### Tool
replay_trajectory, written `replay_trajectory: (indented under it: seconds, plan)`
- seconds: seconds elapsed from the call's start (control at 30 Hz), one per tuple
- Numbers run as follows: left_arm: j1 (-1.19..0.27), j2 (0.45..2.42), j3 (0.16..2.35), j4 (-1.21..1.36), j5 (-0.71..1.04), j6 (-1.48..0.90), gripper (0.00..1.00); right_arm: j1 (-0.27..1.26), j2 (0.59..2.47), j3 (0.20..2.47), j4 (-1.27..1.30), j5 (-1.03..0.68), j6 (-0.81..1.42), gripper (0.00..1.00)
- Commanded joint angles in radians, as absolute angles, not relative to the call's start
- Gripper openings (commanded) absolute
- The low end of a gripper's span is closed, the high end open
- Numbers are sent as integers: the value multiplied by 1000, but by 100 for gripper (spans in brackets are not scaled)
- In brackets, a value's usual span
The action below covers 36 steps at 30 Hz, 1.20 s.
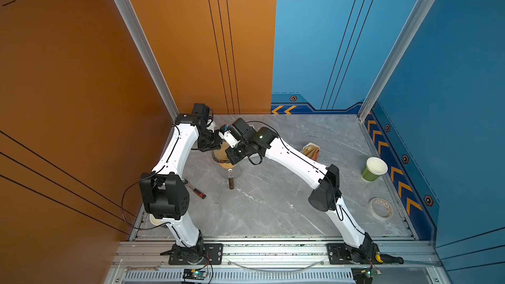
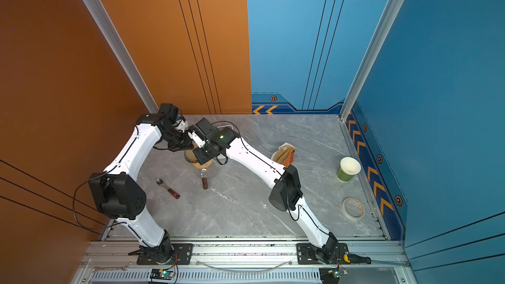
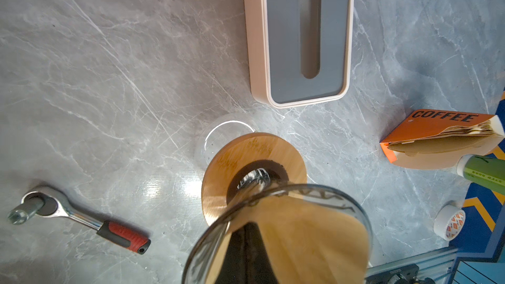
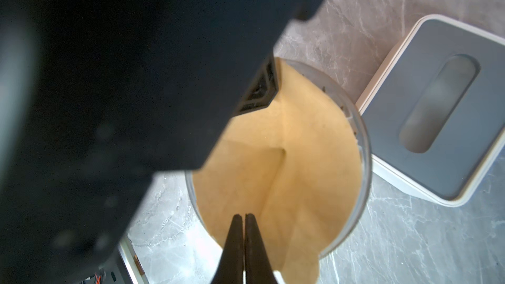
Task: Place the coffee filter in the dripper
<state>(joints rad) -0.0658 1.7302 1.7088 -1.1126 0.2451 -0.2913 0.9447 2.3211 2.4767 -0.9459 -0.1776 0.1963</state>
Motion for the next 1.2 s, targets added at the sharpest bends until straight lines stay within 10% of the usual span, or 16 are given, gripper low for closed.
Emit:
replay_trajectory:
  seconds: [0.0,0.67,1.17]
  plan:
    - [-85,1711,1765,-1111,280,-311,5,960,2327,2489,-931,-166,215,0]
    - [-54,1559,1738,-1134,271,-302,23,948,2259,2471,-911,-120,226,0]
    - [95,1407,1520,-1080,423,-291,59,874,2144,2304,-860,-54,286,42]
